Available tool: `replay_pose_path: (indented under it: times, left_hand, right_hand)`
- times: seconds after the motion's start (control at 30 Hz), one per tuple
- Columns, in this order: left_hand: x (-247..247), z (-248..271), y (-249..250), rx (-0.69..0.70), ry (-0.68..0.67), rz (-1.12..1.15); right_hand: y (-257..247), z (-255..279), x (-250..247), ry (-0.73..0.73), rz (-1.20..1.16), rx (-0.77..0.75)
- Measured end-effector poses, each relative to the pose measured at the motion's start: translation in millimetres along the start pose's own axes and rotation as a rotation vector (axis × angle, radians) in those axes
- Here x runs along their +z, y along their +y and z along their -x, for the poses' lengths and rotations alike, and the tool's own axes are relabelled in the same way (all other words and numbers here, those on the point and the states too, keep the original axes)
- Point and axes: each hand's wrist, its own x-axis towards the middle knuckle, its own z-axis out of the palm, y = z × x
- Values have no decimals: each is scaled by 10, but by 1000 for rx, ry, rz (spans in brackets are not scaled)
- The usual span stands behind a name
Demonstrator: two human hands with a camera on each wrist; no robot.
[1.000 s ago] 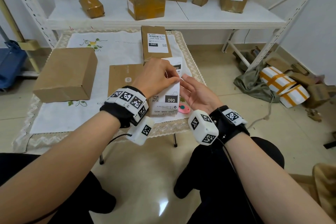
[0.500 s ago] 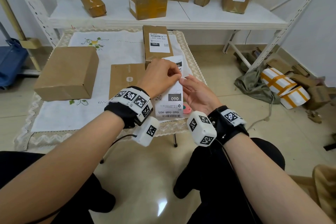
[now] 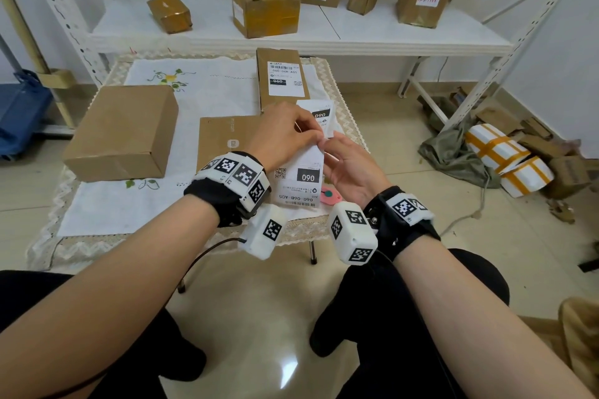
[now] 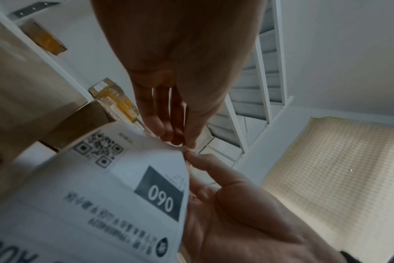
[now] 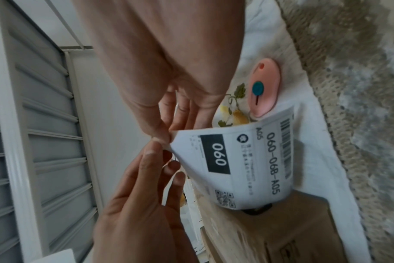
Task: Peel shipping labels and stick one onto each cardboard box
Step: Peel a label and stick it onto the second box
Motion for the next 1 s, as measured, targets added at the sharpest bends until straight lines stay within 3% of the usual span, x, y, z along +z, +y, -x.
replay_pose_path:
  times: [0.43,1.0]
  left_hand:
    - [-73,-40,-48,-208,22,276]
    - [-154,-116,-108,-409,83,477]
  right_hand:
    - [8,-36,69,90,80,-41]
    - [-11,-60,97,224,75,78]
